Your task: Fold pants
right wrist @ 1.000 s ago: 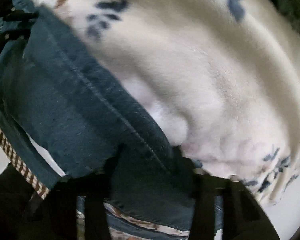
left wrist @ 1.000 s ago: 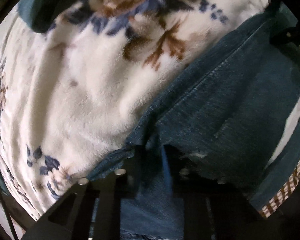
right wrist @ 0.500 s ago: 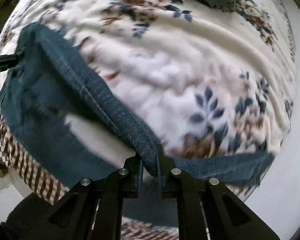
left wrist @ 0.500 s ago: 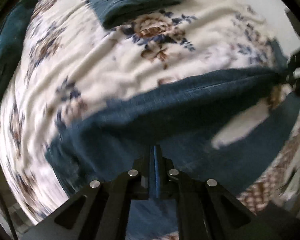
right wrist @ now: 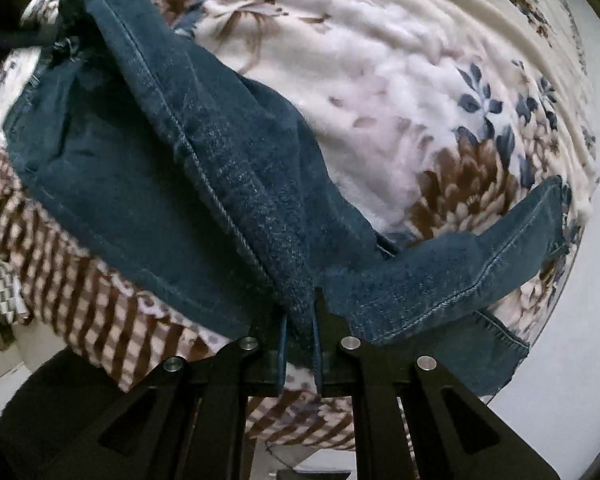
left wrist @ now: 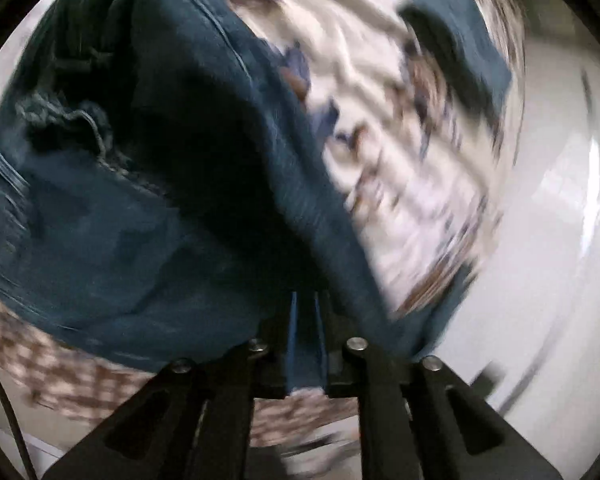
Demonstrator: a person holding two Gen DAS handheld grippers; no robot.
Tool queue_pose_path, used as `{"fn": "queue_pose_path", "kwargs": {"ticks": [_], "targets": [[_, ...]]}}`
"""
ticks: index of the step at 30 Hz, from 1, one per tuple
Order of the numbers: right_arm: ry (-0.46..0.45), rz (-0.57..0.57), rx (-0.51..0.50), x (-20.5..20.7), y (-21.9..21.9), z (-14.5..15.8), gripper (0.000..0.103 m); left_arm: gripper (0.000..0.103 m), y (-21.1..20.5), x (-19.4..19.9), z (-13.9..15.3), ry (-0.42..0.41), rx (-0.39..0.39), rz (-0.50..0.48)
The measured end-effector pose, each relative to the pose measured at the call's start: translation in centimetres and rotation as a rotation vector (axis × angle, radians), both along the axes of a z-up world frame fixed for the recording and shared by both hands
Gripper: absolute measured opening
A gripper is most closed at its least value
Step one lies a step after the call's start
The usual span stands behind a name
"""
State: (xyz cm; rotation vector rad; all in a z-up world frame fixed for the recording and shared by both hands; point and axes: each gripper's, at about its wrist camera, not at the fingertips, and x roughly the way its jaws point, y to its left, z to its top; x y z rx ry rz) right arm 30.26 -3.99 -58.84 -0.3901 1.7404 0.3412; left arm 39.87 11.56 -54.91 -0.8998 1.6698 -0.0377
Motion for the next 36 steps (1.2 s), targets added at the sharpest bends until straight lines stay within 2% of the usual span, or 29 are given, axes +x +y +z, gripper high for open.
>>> {"fn": "queue_pose_path", "kwargs": {"ticks": [2,3,6,9,12,16,18,21,23,25,27,32,36], "targets": [[-0.005,0.004,-0.016,-0.4,0.4,-0.5,0.011,0.016,0.2,1.5,0.0,-0.026,-0.015,0.093],[-0.006,-0.001,-0.018,-0.5,0.5,-0.6,0.011,0.022,0.2,2.3,-0.2,-0.040,-0.027,0.132],[-0.012,-0.011,-0.022,-0.7,0.5,-0.8,0.011,0.025,0.4,4.7,-1.3,-0.010,0.016,0.190],[-0.018,-0.040,-0.012,-0.6,0.2,-0.5,0.011,0.025,0.8,6.3,-2.9,0.054,0.108,0.162],[-0.012,-0.078,0.006,-0.1,-0.2,-0.4,0.011,0.025,0.2,7.2,-5.0,0.134,0.176,0.088],[0.003,-0.116,0.017,0.5,-0.6,-0.5,0.011,0.025,-0.4,7.1,-8.2,0.251,0.229,0.014],[0.004,-0.117,0.016,0.4,-0.7,-0.7,0.011,0.025,-0.8,7.1,-9.4,0.284,0.244,-0.014],[0.002,-0.120,0.013,0.4,-0.6,-0.7,0.011,0.023,-1.4,6.7,-10.7,0.291,0.262,-0.064],[-0.002,-0.121,0.010,0.5,-0.6,-0.6,0.011,0.009,-1.8,6.6,-10.2,0.245,0.294,-0.094],[-0.006,-0.129,0.009,0.4,-0.5,-0.6,0.011,0.002,-1.8,5.5,-9.2,0.178,0.315,-0.112],[-0.009,-0.138,0.010,0.3,-0.7,-0.4,0.011,0.002,-1.4,3.5,-7.6,0.121,0.317,-0.107],[-0.001,-0.163,0.017,-0.5,-1.6,0.1,0.011,0.002,0.5,-3.1,-4.8,0.085,0.309,-0.043],[0.012,-0.163,0.004,-1.5,-1.6,0.0,0.011,0.001,1.9,-8.8,-4.5,0.115,0.335,-0.023]]}}
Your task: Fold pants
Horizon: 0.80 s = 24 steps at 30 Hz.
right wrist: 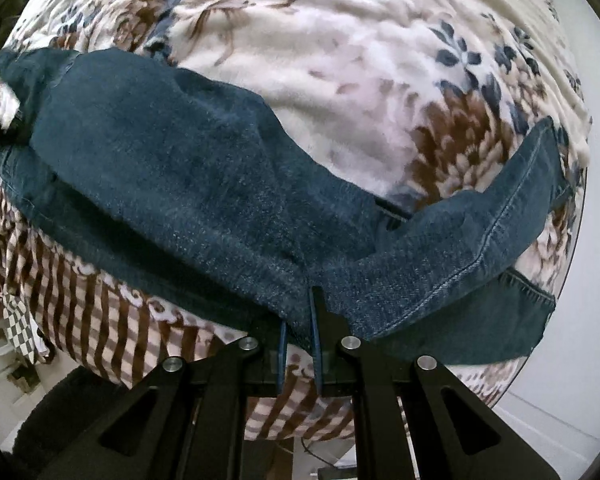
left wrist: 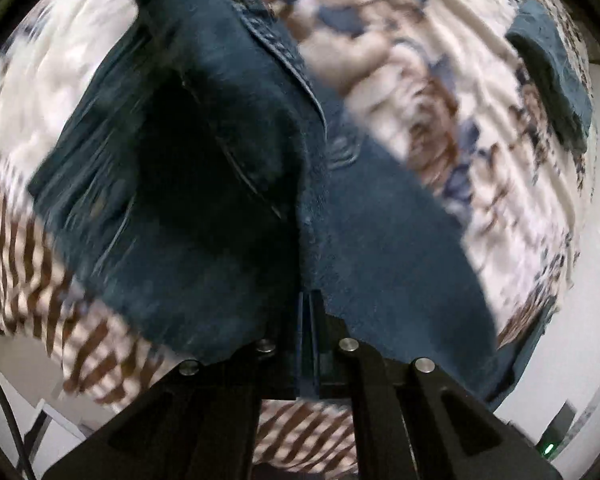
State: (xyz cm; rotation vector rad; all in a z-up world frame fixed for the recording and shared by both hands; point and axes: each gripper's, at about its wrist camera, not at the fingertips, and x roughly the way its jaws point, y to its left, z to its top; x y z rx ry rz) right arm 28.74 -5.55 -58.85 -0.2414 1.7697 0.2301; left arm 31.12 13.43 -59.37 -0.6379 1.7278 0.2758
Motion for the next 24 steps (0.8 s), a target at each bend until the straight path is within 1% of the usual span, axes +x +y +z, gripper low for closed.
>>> {"fn": "queue_pose_path", "kwargs": {"ticks": [1,4,7,9,11,12,13,14,15,16,17,19,21,22,23,24], "targets": [[0.000,0.005,-0.007,-0.3,0.1,-0.2,0.011,0.001,0.3,-0.9,-0.3,0.011,0.010,0.016],[0.014,0.008,-0.023,-0.8,0.3,-1.2,0.011,0.001,2.0,-4.0,-3.1,0.059,0.001,0.108],[0.027,0.035,-0.042,-1.1,0.8,-2.3,0.011,0.001,3.1,-5.6,-4.3,0.068,0.004,0.149],[0.034,0.052,-0.053,-1.4,1.1,-3.1,0.011,0.002,3.0,-5.6,-3.8,0.041,-0.006,0.148],[0.058,0.064,-0.057,-1.8,1.3,-4.1,0.015,0.003,2.9,-5.1,-2.5,-0.003,-0.013,0.141],[0.073,0.060,-0.056,-1.8,1.4,-4.6,0.018,0.004,2.8,-4.4,-1.7,-0.031,-0.039,0.143],[0.078,0.056,-0.050,-1.8,1.5,-4.7,0.021,0.008,2.8,-3.8,-1.1,-0.049,-0.048,0.147],[0.077,0.037,-0.018,-1.7,1.4,-4.3,0.033,0.012,3.0,-3.1,-0.3,-0.069,-0.053,0.152],[0.077,0.014,0.009,-1.6,1.2,-3.9,0.058,0.018,3.1,-2.3,0.5,-0.094,-0.057,0.160],[0.080,-0.029,0.060,-1.4,0.9,-3.2,0.074,0.020,3.3,-1.6,1.2,-0.109,-0.059,0.168],[0.085,-0.086,0.129,-1.2,0.4,-2.1,0.096,0.021,3.4,-1.0,1.8,-0.122,-0.063,0.183],[0.077,-0.168,0.193,-0.9,-0.6,-0.2,0.096,0.021,4.4,-0.3,3.7,-0.164,-0.050,0.253],[0.028,-0.366,0.254,-0.3,-3.6,2.8,0.096,0.021,6.0,0.4,5.1,-0.205,-0.050,0.310],[0.002,-0.442,0.261,0.0,-4.8,3.6,0.096,0.022,6.3,1.1,5.4,-0.209,-0.037,0.325],[-0.037,-0.559,0.244,0.5,-7.2,4.6,0.096,0.023,6.5,2.0,5.3,-0.211,-0.023,0.334],[-0.065,-0.663,0.194,1.2,-9.6,4.8,0.097,0.025,6.5,2.8,4.9,-0.205,-0.017,0.339]]}}
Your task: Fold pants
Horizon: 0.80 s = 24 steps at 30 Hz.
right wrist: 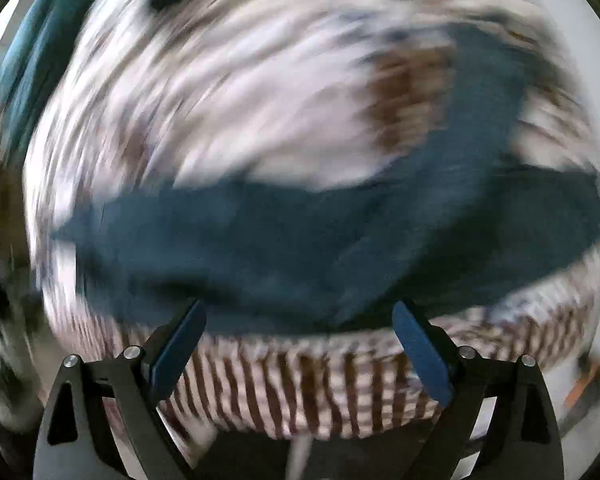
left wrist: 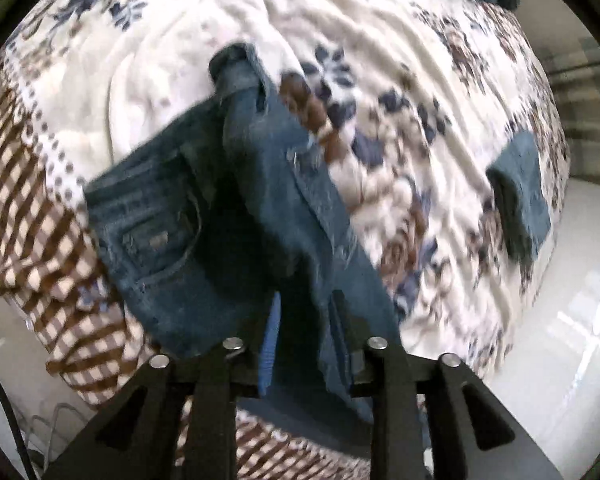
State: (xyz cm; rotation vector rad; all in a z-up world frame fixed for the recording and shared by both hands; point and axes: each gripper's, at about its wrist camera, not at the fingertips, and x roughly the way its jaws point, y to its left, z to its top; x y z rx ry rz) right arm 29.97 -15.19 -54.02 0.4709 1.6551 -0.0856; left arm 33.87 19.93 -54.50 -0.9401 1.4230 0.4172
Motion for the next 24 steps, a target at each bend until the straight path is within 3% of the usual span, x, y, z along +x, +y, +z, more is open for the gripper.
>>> {"fn": "queue_pose_path", "kwargs": {"ticks": [4,6,10,13,14,15,18,24], "targets": [[0.027,-0.205,-0.122,3.5,-6.3,-3.2,0.096,0.026,2.5,1.4,-2.4,0.040,0.000,0.030],[0.058,-0.223,-0.175,5.4,-8.1,-6.0,0.096,0.026,3.2,2.3,-3.7,0.062,0.004,0.031],[0.108,-0.230,-0.188,8.8,-9.4,-9.8,0.090,0.030,3.4,3.2,-6.0,0.134,0.031,-0.001],[0.119,-0.204,-0.218,10.2,-8.9,-10.8,0.067,0.030,3.2,3.8,-7.8,0.180,0.063,-0.043],[0.122,-0.179,-0.267,10.6,-8.6,-10.8,0.041,0.030,3.2,3.7,-8.2,0.182,0.067,-0.045],[0.122,-0.168,-0.291,10.4,-8.8,-11.0,0.030,0.025,3.2,3.6,-8.3,0.172,0.076,-0.044],[0.074,-0.213,-0.294,9.6,-9.4,-9.7,0.018,0.010,2.6,3.5,-7.2,0.135,0.136,-0.090],[-0.063,-0.414,-0.179,3.0,-13.0,-4.2,0.013,0.005,1.3,0.7,-2.3,0.041,0.211,-0.155]]}}
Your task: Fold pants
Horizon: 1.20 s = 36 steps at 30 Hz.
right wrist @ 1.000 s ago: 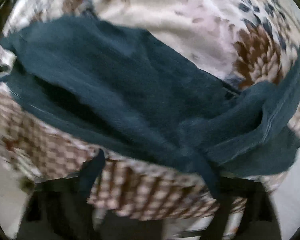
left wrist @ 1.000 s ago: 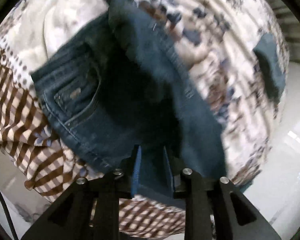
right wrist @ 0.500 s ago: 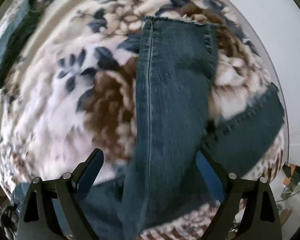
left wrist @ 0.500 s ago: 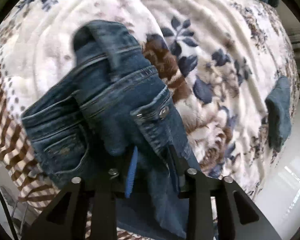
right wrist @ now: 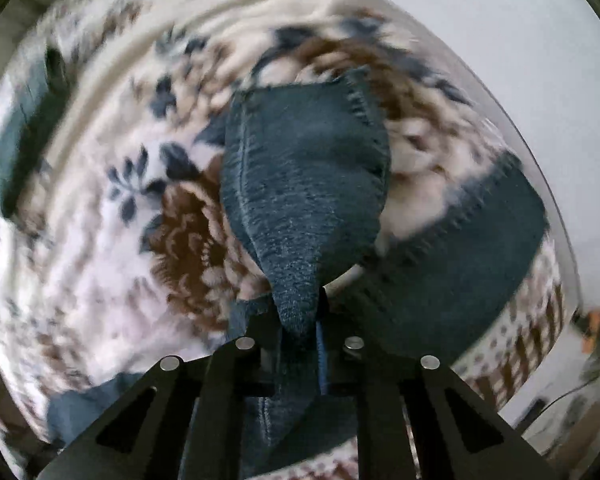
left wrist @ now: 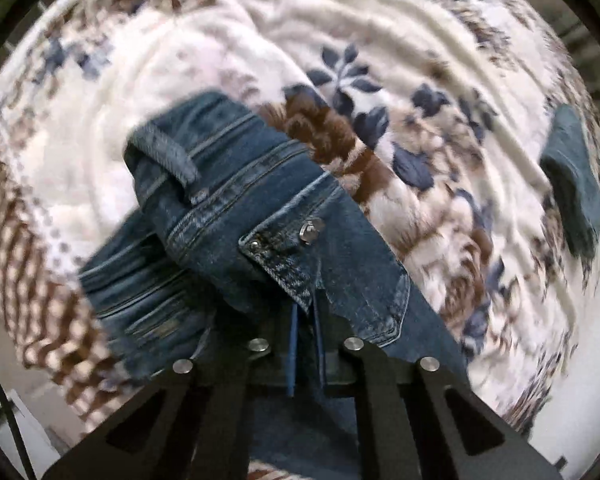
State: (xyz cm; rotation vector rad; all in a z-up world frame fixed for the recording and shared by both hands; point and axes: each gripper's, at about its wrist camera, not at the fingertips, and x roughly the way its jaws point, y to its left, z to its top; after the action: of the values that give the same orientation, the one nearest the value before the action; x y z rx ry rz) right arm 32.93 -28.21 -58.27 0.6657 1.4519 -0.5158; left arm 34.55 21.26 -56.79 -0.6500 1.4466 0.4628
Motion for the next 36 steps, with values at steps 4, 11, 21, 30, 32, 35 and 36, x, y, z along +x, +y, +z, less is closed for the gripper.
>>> {"fn": "queue_pose_path", "kwargs": {"ticks": [4,11,21,30,32,35,36], "targets": [[-0.146,-0.106,0.017,-6.0,-2.6,3.9,0.013,0.005,-0.4,-4.2,2.4,-0.033,0.014,0.000],[-0.075,-0.302,0.162,-12.4,-6.6,-4.0,0.022,0.010,-0.1,-7.9,-4.2,0.070,0.047,0.068],[-0.022,-0.311,0.063,-13.4,-7.3,-2.5,0.076,0.051,-11.5,-6.6,2.1,0.086,0.290,-0.185],[0.172,0.066,-0.076,-2.2,-8.6,-5.0,0.063,0.062,-21.4,-2.5,-0.6,0.033,0.274,-0.429],[0.223,0.096,-0.094,-1.5,-9.0,-5.7,0.021,0.062,-22.8,-1.8,-1.0,0.026,0.251,-0.447],[0.004,-0.024,-0.001,-3.3,-11.0,-1.0,0.012,0.062,-24.5,-0.9,-1.0,0.007,0.227,-0.478],[-0.080,-0.063,0.033,-4.3,-11.6,1.0,0.012,0.062,-25.0,-0.9,-0.9,-0.003,0.225,-0.491]]}}
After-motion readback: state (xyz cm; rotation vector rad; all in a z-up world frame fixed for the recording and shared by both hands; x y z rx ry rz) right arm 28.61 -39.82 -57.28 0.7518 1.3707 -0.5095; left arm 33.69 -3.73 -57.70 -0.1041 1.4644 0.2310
